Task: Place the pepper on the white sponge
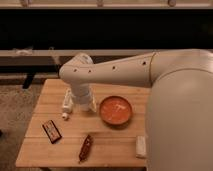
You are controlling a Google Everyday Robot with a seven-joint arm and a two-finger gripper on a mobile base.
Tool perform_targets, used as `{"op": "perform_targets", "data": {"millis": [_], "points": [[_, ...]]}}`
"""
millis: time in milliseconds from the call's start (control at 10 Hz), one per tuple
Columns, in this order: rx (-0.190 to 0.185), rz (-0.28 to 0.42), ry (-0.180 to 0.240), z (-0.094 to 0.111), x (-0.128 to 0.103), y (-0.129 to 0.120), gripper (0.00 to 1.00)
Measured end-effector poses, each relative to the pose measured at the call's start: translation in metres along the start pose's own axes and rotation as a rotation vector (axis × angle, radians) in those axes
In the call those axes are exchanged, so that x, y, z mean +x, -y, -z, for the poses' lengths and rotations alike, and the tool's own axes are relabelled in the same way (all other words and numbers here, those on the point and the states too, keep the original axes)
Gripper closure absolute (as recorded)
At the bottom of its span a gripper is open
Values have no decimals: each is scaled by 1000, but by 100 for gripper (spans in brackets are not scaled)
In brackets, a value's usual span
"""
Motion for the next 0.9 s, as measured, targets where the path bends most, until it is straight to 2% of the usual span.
{"op": "perform_targets", "data": {"millis": [900], "points": [[6,4,2,-1,1,1,35]]}}
